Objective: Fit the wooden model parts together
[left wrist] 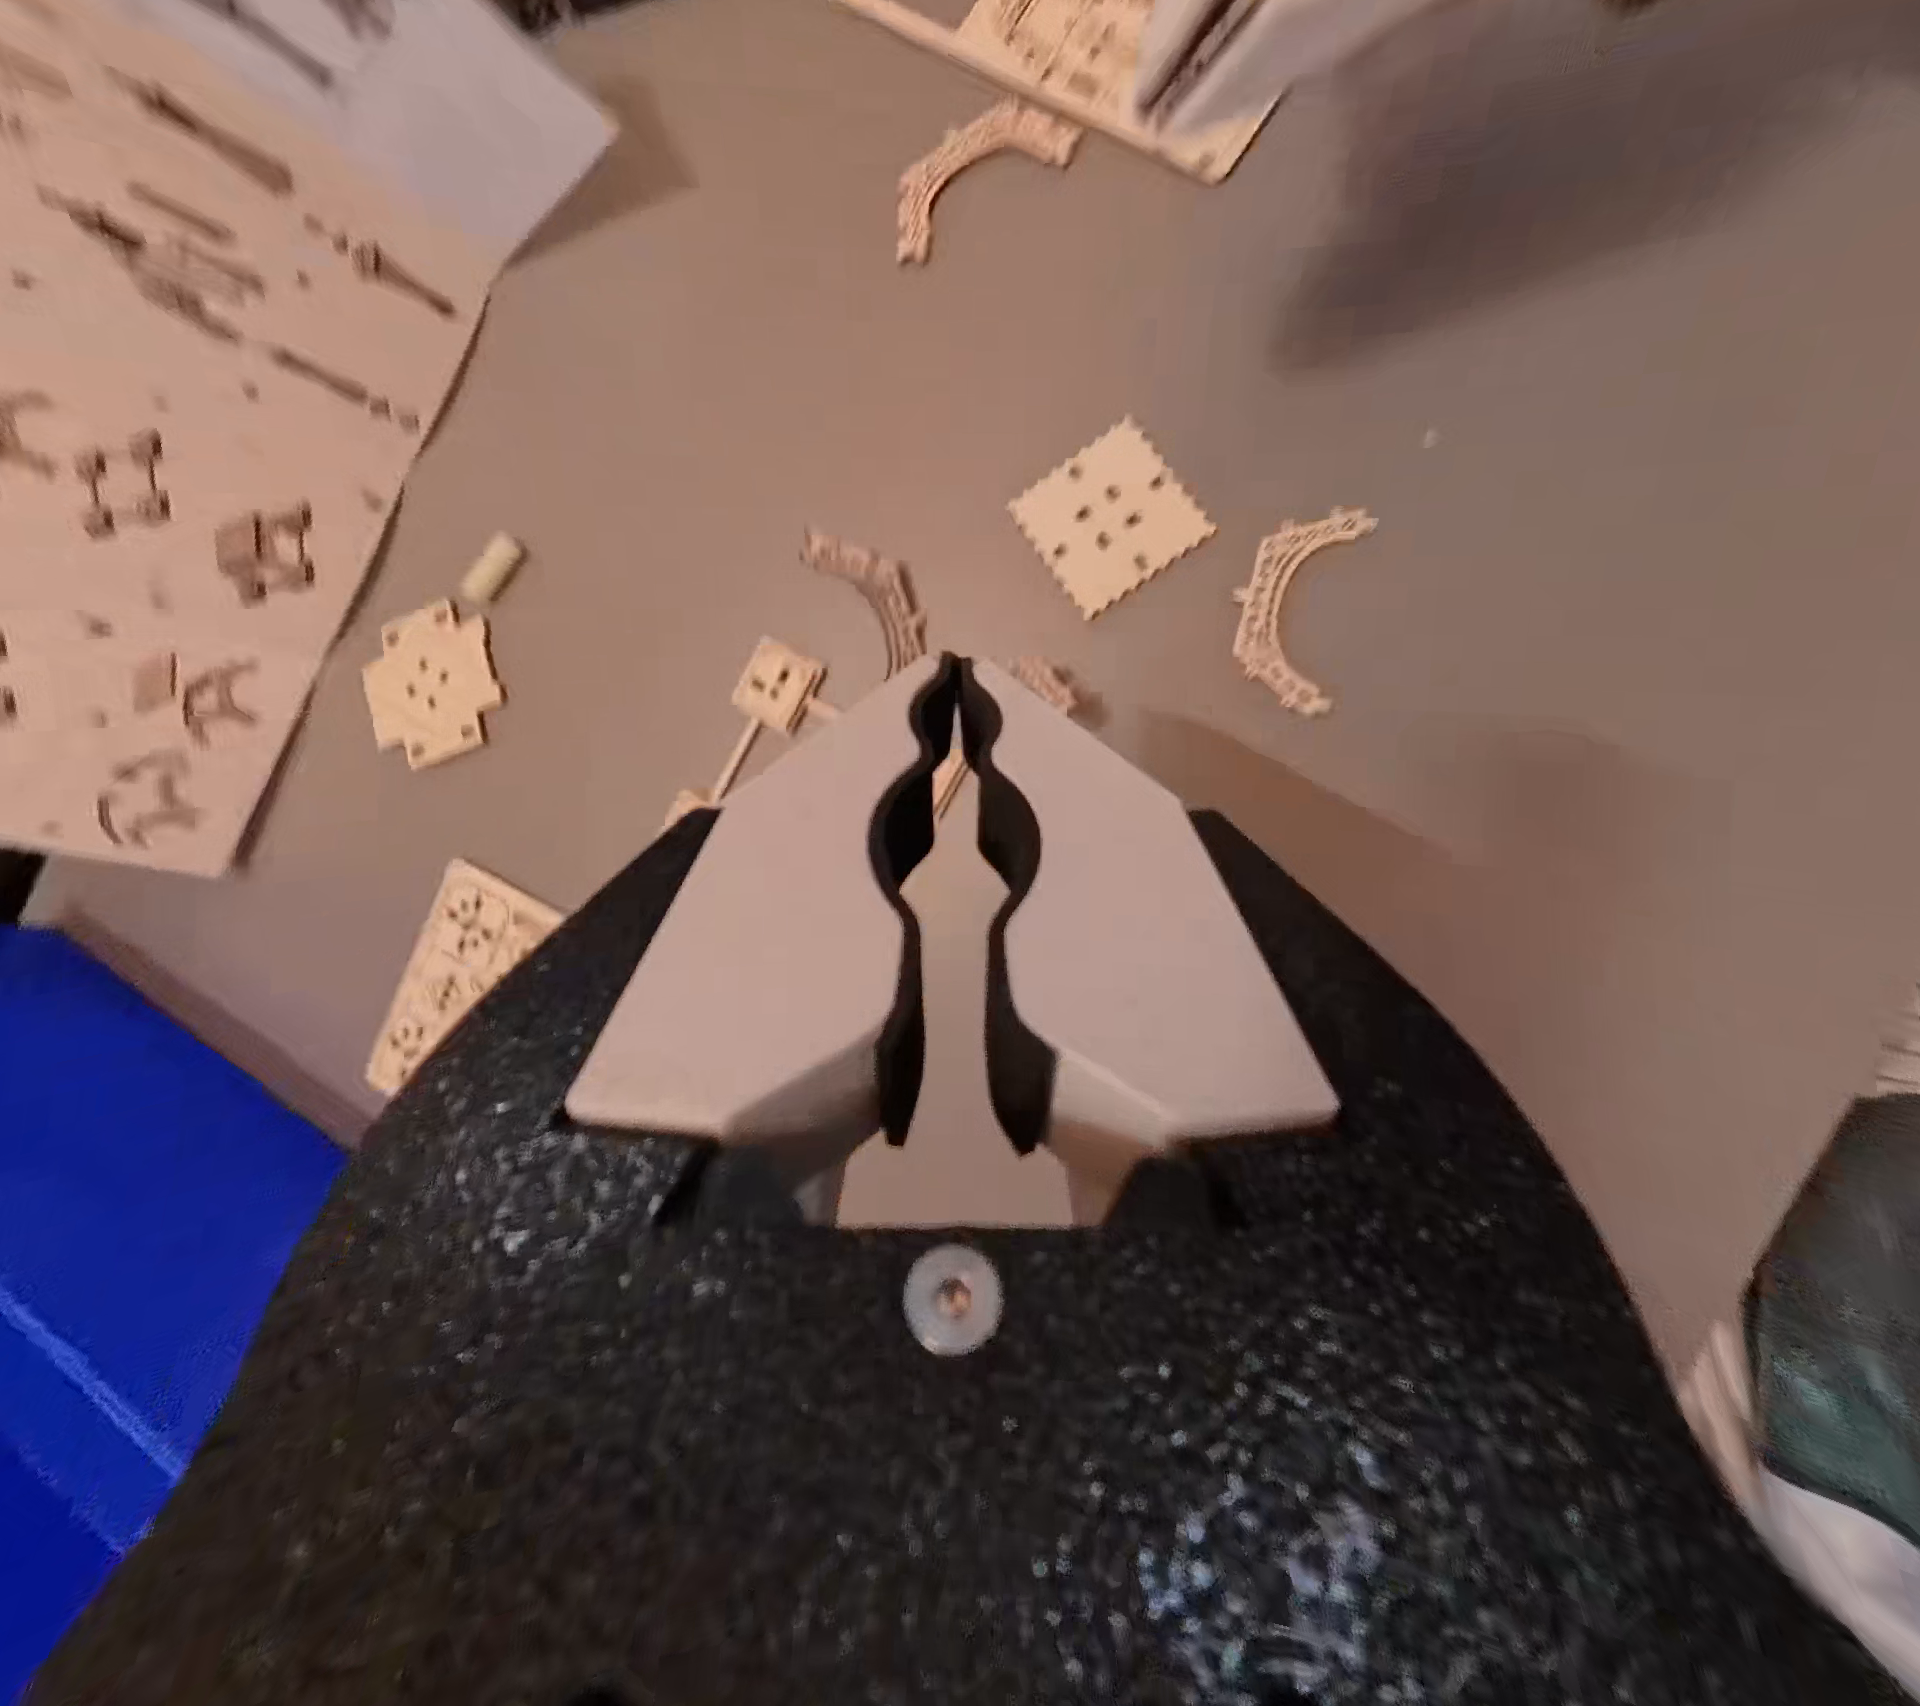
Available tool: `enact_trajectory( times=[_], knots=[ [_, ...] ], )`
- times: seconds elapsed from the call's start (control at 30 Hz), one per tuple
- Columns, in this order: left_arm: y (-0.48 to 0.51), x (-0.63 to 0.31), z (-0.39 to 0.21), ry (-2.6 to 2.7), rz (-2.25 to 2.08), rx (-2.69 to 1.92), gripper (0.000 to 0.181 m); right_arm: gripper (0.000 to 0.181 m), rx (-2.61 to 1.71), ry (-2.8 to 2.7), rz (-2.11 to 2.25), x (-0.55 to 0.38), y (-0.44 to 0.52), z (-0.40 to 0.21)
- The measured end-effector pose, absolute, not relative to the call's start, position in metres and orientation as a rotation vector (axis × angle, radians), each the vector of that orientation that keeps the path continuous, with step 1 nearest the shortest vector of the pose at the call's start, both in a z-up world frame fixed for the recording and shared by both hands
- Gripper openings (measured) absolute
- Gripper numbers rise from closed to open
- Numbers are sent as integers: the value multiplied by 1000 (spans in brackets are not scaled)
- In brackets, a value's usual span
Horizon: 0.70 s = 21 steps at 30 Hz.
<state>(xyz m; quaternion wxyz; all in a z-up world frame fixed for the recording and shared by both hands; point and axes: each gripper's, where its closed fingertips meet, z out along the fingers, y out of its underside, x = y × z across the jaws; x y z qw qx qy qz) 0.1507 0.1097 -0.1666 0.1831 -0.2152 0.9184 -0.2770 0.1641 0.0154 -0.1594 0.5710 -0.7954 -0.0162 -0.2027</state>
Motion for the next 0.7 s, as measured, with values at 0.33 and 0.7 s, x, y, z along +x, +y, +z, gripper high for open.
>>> enact_trajectory(
  times=[0.33,0.7],
  knots=[
    [136,137,-204,2453,-974,-787,8,14,-1957,197,-738,224,-26,-176],
    [146,145,-227,2445,-965,-832,20,13,-1935,205,-908,237,-37,-177]
  ],
)
